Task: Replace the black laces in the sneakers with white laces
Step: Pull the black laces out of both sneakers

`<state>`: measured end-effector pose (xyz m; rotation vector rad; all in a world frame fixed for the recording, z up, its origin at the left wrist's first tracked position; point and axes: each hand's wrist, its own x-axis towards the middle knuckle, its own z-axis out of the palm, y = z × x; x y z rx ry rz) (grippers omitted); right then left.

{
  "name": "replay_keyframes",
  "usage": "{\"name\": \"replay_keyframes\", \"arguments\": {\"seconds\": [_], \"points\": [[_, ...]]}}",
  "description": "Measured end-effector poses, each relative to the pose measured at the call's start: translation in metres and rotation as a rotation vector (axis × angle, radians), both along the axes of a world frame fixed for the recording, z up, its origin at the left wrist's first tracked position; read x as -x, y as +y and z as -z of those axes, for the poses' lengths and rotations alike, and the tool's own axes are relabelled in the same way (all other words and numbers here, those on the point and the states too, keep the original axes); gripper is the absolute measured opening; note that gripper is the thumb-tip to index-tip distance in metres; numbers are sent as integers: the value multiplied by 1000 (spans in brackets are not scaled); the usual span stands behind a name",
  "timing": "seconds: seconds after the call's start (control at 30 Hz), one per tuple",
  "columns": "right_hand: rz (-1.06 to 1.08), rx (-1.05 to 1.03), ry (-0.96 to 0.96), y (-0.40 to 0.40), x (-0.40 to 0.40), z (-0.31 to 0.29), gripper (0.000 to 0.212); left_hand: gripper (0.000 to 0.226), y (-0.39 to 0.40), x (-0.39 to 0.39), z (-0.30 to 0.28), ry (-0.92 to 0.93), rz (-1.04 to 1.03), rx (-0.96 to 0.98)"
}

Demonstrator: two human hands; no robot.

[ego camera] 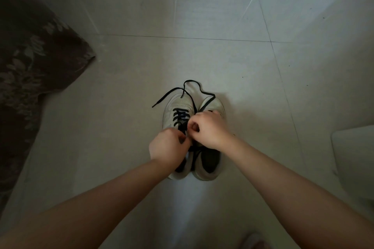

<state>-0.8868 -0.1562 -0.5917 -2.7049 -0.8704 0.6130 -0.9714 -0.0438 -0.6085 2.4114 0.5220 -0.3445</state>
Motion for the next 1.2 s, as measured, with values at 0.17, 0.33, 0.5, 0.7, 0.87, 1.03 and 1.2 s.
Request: {"name": "replay_keyframes", "arguments": {"seconds": [0.17, 0.33, 0.5, 0.7, 0.87, 1.03, 1.2], "points": [[-176, 18, -190, 0, -12, -6, 10, 22, 3, 2, 0, 49, -68, 50], [-72, -77, -156, -2, -14, -10, 9, 25, 7, 5, 4, 46, -74, 45], [81, -11, 56, -7, -7, -2, 18, 23, 6, 8, 3, -12, -65, 85], [61, -43, -39, 0, 1, -3, 16, 26, 6, 6, 1, 12, -66, 56], [-117, 17, -291, -1, -6, -11, 18, 25, 5, 0, -5, -5, -83, -14], [179, -18, -27, -8, -2, 1, 25, 26, 6, 4, -5, -65, -80, 3], [221, -72, 18, 1, 11, 9, 11, 30, 10, 7, 9, -327, -28, -134]]}}
